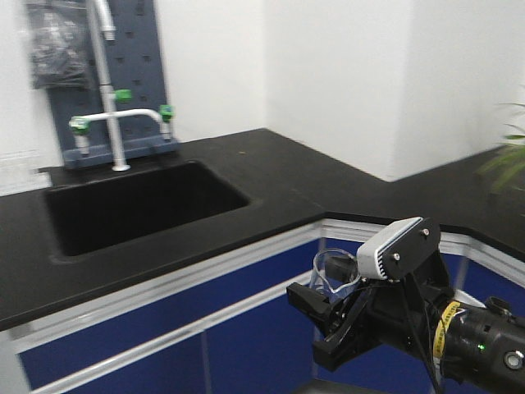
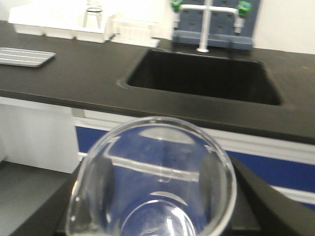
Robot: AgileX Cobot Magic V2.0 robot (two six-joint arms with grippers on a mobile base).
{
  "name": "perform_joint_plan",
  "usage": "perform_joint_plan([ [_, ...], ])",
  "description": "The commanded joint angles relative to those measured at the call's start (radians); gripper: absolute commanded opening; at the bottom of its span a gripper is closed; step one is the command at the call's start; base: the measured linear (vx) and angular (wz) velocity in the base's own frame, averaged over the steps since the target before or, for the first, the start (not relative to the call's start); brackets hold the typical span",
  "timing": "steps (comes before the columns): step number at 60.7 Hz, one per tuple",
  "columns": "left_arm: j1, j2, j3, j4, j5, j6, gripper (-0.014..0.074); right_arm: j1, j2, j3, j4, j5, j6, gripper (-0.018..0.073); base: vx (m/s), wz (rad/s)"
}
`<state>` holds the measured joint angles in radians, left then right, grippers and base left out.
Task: Move beaker to silver tray on left bench
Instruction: 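Hold the beaker in the right gripper while the base turns away, then carry the beaker toward the bench with the silver tray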
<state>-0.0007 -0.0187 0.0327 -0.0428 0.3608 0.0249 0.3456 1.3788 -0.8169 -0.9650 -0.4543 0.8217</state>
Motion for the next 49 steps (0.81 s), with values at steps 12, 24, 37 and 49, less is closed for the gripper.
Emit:
perform_joint_plan([
  [12,-0.003,-0.009,0.019,-0.008,-0.078,-0.001,0.0001,0.001,-0.036,-0.034,0.027,-0.057,0.001,-0.0011,0.17,0.65],
  [24,-0.003,-0.009,0.019,-0.008,-0.078,-0.001,0.0001,0.001,-0.036,-0.034,0.027,-0.057,0.001,-0.0011,0.18,0.7],
  [37,-0.003,-0.009,0.019,-0.008,-0.078,-0.001,0.0001,0.001,-0.036,-0.034,0.027,-0.057,0.001,-0.0011,0.19,0.73],
  [49,-0.003,-0.009,0.019,-0.008,-0.078,-0.001,0.0001,0.001,-0.036,-0.034,0.027,-0.053,0.001,-0.0011,0.19,0.7],
])
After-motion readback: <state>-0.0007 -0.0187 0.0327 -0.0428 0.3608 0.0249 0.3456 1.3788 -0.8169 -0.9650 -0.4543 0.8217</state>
